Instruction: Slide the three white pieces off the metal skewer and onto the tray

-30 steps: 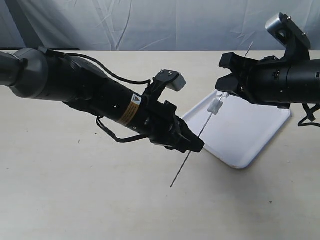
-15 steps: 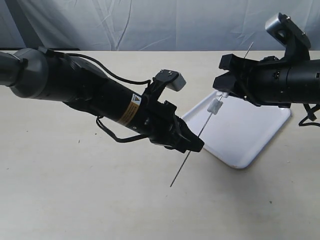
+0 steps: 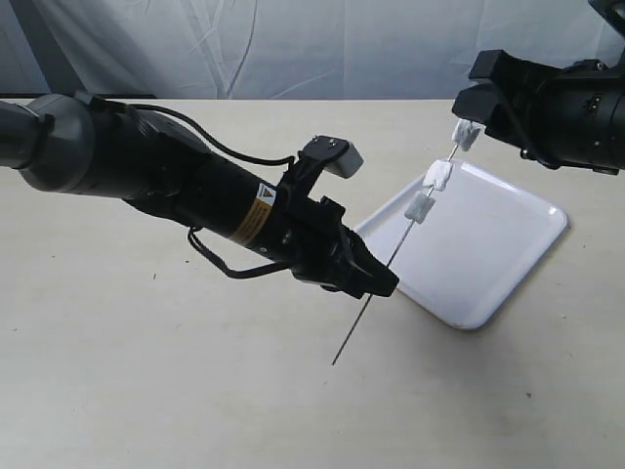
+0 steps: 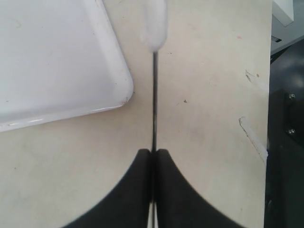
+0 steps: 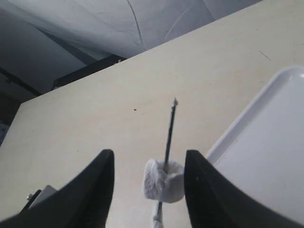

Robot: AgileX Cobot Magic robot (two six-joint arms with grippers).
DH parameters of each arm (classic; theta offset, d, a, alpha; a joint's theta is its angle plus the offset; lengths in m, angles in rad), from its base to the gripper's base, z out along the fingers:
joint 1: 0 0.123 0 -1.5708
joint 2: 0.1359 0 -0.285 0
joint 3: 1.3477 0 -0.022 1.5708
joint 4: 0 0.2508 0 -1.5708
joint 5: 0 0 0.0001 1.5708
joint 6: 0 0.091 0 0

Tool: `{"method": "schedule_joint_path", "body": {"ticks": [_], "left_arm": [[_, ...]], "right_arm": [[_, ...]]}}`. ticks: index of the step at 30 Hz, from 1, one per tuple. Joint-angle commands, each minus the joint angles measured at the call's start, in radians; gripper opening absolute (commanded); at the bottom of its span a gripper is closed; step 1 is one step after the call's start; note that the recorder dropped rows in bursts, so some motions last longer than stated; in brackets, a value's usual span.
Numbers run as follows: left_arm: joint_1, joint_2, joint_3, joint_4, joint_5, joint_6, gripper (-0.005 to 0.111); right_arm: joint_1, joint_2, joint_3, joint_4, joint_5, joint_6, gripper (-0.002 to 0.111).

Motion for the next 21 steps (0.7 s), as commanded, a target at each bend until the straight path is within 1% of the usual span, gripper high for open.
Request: {"method": "schedule_joint_path", "body": {"ticks": [1, 5, 10, 12, 21], "left_arm": [[-0.001, -0.013, -0.002, -0.004, 0.004, 0.0, 0.0], [0.007, -0.048, -0.002, -0.004, -0.003, 0.0, 0.0], [0.056, -0.062, -0.002, -0.004, -0.082, -0.025, 0.0], [0.067, -0.062, -0.002, -0.004, -0.091, -0.027, 0.0], [0.068, -0.062, -0.002, -0.004, -0.1, -0.027, 0.0]], "right_arm": [[0.002, -0.001, -0.004, -0.011, 0.013, 0.013, 0.045], [0.002, -0.001, -0.004, -0.035, 0.013, 0.036, 0.045], [0.002, -0.001, -0.004, -0.034, 0.013, 0.035, 0.045], [0.002, -0.001, -0.004, -0.034, 0.013, 0.05, 0.045], [0.002, -0.001, -0.004, -0.032, 0.037, 0.05, 0.045]]}}
